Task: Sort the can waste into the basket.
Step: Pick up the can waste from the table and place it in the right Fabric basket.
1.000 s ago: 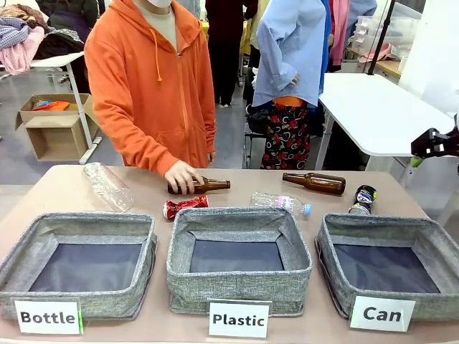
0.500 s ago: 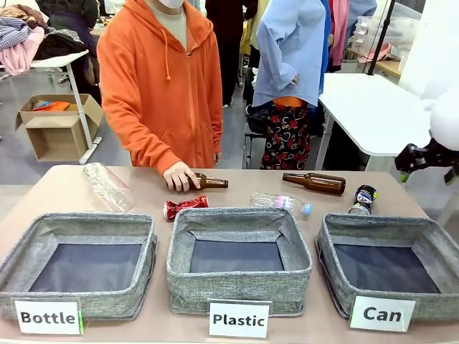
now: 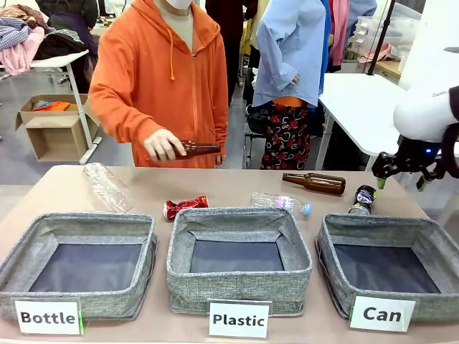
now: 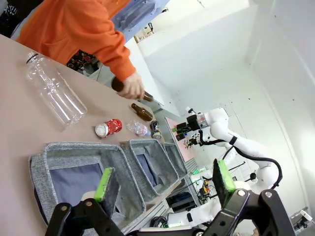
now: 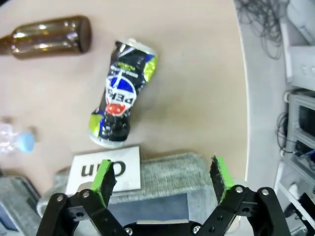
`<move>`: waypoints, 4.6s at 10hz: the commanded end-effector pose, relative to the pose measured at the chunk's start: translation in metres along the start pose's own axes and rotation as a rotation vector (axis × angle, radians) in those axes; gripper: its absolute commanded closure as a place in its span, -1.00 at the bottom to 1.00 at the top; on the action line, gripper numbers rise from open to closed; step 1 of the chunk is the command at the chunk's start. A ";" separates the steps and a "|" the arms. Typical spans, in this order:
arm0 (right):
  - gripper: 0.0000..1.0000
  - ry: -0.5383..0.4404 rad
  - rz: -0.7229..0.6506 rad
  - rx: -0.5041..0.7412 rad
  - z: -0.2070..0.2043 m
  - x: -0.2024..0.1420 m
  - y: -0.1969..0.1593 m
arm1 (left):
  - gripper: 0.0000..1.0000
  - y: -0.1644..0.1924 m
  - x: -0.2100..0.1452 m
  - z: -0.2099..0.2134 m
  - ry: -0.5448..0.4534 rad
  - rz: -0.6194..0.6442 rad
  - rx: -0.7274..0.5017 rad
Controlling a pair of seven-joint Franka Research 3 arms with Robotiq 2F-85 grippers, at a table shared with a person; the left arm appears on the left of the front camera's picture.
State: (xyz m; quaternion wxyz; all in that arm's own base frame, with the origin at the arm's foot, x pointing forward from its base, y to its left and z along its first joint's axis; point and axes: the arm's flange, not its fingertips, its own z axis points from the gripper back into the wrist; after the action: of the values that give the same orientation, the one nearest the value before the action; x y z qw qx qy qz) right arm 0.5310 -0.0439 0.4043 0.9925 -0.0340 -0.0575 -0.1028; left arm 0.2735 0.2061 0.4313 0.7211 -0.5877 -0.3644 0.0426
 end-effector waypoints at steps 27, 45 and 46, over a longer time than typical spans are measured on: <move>1.00 0.233 -0.105 0.026 -0.094 0.071 0.023 | -1.00 -0.037 -0.037 -0.048 0.410 0.020 -0.136; 1.00 0.080 1.463 0.190 0.065 -0.136 0.015 | -1.00 -0.037 -0.037 -0.048 0.410 0.020 -0.136; 1.00 0.076 1.473 0.183 0.065 -0.134 0.016 | -1.00 -0.037 -0.037 -0.048 0.410 0.020 -0.136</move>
State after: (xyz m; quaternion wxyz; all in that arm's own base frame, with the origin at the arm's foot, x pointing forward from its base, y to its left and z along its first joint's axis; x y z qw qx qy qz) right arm 0.3934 0.0051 0.4522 0.8096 0.0172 0.0227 0.5863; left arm 0.2627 0.1372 0.4420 0.7427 -0.6299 -0.2071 -0.0935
